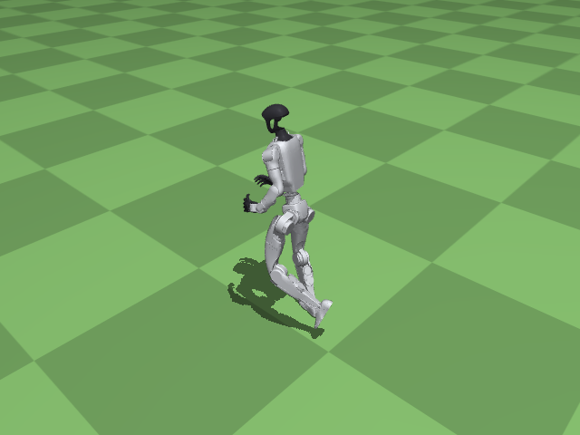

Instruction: Walk run

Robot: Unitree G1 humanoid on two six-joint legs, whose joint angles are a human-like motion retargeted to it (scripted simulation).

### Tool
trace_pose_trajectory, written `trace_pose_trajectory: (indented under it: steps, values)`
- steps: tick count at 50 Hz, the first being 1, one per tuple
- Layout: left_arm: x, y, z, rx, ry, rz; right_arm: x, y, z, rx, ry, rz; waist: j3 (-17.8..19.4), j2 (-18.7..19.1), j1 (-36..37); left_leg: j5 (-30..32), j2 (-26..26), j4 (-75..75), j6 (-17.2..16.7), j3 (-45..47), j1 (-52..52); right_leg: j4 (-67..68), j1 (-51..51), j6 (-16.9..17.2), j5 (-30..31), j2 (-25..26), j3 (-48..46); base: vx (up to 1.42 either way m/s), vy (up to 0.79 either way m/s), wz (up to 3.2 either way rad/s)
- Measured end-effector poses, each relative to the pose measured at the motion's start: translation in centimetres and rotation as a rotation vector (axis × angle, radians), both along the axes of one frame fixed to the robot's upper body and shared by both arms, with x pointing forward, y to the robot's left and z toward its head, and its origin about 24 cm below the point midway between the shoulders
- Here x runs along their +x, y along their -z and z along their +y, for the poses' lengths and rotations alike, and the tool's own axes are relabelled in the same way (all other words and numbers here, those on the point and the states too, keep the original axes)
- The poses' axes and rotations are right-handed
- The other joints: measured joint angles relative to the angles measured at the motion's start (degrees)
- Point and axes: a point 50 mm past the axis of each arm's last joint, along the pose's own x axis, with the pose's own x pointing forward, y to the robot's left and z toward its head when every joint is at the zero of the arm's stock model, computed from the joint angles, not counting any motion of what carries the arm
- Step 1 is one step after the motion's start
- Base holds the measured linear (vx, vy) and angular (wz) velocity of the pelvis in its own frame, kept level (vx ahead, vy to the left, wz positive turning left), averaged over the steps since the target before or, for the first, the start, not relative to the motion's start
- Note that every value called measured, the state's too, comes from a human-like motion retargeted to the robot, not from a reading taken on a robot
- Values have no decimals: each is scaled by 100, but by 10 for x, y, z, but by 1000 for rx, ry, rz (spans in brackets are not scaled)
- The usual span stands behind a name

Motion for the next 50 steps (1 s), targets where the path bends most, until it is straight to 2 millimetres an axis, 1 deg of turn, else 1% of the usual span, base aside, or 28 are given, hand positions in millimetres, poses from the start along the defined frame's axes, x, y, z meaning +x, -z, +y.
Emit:
trace_pose_trajectory:
  steps: [2,5,7,9,11,12,13,14,15,17,19,21,22,24,26,28,30,32,33,34,35,37,38,40,43,45,47,50]
  values:
    - [-32,15,9,-28,-68,87,28,-39,28,161,-100,-161,7,-41,415,-384,-301,-164,-239,-321,-629,-730,654,146,138,333,130,136,-9,-64]
    - [-70,12,39,-3,-199,104,39,-79,49,225,-242,-309,-103,-118,1021,-1078,-312,-1419,-41,-83,-1269,-1780,1678,482,1145,600,-196,173,-13,-70]
    - [-83,3,52,19,-263,67,35,-79,42,117,-289,-289,-38,-294,1589,-1307,-436,-2885,-61,31,-1413,-2108,2065,839,2510,647,-46,153,-11,-77]
    - [-81,0,48,1,-279,34,26,-66,35,48,-283,-214,111,-361,1909,-1433,-656,-4342,-218,-247,-1236,-2225,2440,1098,3833,840,71,152,-25,-27]
    - [-63,-7,41,2,-248,-26,14,-49,31,40,-263,-155,229,-328,1910,-1452,-777,-5213,-364,-617,-1054,-2045,2756,1322,4711,1036,-76,101,-44,25]
    - [-51,-12,39,16,-219,-64,7,-39,28,41,-246,-120,269,-277,1843,-1281,-811,-5380,-299,-790,-994,-1792,2807,1417,5036,1145,-113,137,-49,48]
    - [-38,-17,37,39,-182,-100,-1,-27,25,35,-223,-77,294,-201,1774,-829,-830,-5312,77,-929,-954,-1391,2754,1467,5243,1262,-159,173,-51,68]
    - [-25,-22,35,58,-143,-138,-10,-12,20,9,-191,-26,282,-154,1583,-1211,-814,-4854,256,-1029,-943,-778,2535,1471,5176,1332,-262,193,-55,106]
    - [-11,-28,33,76,-102,-175,-21,2,15,-25,-158,28,251,-122,1332,-2010,-779,-4202,335,-1110,-946,-60,2232,1454,4974,1379,-393,193,-60,98]
    - [13,-38,19,77,10,-225,-58,38,2,-120,-46,195,254,43,1210,-2394,-628,-3641,186,-1497,-795,1471,1526,1216,4227,1246,-420,193,-59,25]
    - [35,-49,0,39,106,-268,-98,63,-6,-134,4,362,71,170,938,-3014,-475,-3395,229,-1397,-321,2863,508,835,3107,640,-607,181,-45,-7]
    - [49,-63,-16,0,170,-313,-131,72,-17,-29,17,465,-348,135,466,-3068,-627,-3790,281,-1267,102,3241,-480,447,2272,11,-715,180,-39,-24]
    - [51,-71,-20,-8,194,-343,-142,70,-27,28,52,475,-531,169,283,-2904,-683,-4142,264,-1227,431,3090,-840,259,1946,-204,-825,203,-41,-37]
    - [50,-83,-30,-32,236,-388,-156,57,-54,76,176,411,-810,407,-50,-1944,-707,-4863,60,-1360,1173,2227,-1267,24,1462,-378,-1235,211,-39,15]
    - [44,-86,-37,-79,246,-391,-169,38,-82,2,296,324,-955,727,-427,-313,-476,-5302,-351,-1215,1787,954,-1460,-79,1230,-245,-1460,148,-18,38]
    - [36,-84,-40,-145,243,-351,-175,25,-98,-118,393,263,-897,916,-754,1176,-145,-5488,-600,-368,2369,-350,-1426,-20,1136,-40,-1264,182,-45,2]
    - [31,-82,-38,-183,234,-309,-161,24,-93,-161,386,219,-650,789,-869,2137,-363,-5090,-466,-102,2749,-1197,-1237,-26,1146,100,-693,158,-45,-86]
    - [28,-78,-24,-181,178,-280,-126,29,-71,-103,270,177,-311,401,-893,2228,-704,-3944,-455,148,2725,-1363,-1030,-130,1496,-12,-101,151,-32,-119]
    - [25,-72,-19,-177,146,-260,-107,30,-60,-69,211,154,-177,200,-896,1933,-767,-3258,-500,386,2622,-1267,-898,-313,1860,-132,169,173,-25,-113]
    - [22,-64,-13,-159,114,-233,-88,28,-49,-40,154,118,-125,109,-775,1616,-743,-2629,-448,682,2417,-809,-813,-380,1478,-134,334,185,-18,-133]
    - [17,-54,-7,-137,83,-203,-69,23,-38,-16,97,76,-114,74,-592,1287,-673,-2031,-347,1007,2161,-168,-752,-389,721,-78,446,189,4,-84]
    - [-3,-24,-10,-104,64,-99,-43,13,-28,8,67,4,-80,241,-210,431,-516,-614,-111,603,1177,281,-420,-45,286,-203,639,224,19,-31]
    - [-14,-14,-9,-98,48,-60,-26,3,-17,38,32,-49,-186,224,191,45,-527,-260,-191,532,544,193,-186,56,70,-164,684,251,7,-60]
    - [-35,-1,-5,-121,10,-6,1,-18,4,91,-58,-149,-341,352,685,-692,-383,-135,-139,173,-539,-422,499,205,76,173,417,185,0,-37]
    - [-49,-3,14,-138,-65,-34,16,-39,25,28,-220,-198,-268,352,1536,-1192,-164,-1461,-123,197,-1432,-1697,1776,688,1357,709,283,179,-1,-70]
    - [-56,-10,31,-79,-57,-52,16,-43,28,-57,-296,-178,-104,186,1989,-1190,-142,-2888,-270,350,-1656,-2104,2354,1123,2932,835,511,247,-12,-59]
    - [-52,-17,37,-39,-9,-75,11,-39,23,-97,-292,-134,82,23,2397,-1268,-102,-4292,-430,316,-1552,-2349,2947,1476,4399,811,9,167,-30,-39]
    - [-20,-32,37,24,91,-158,-4,-18,10,-86,-221,-44,269,23,2305,-1295,-32,-5185,-254,54,-1425,-1709,3334,1193,4994,1294,47,209,-39,68]
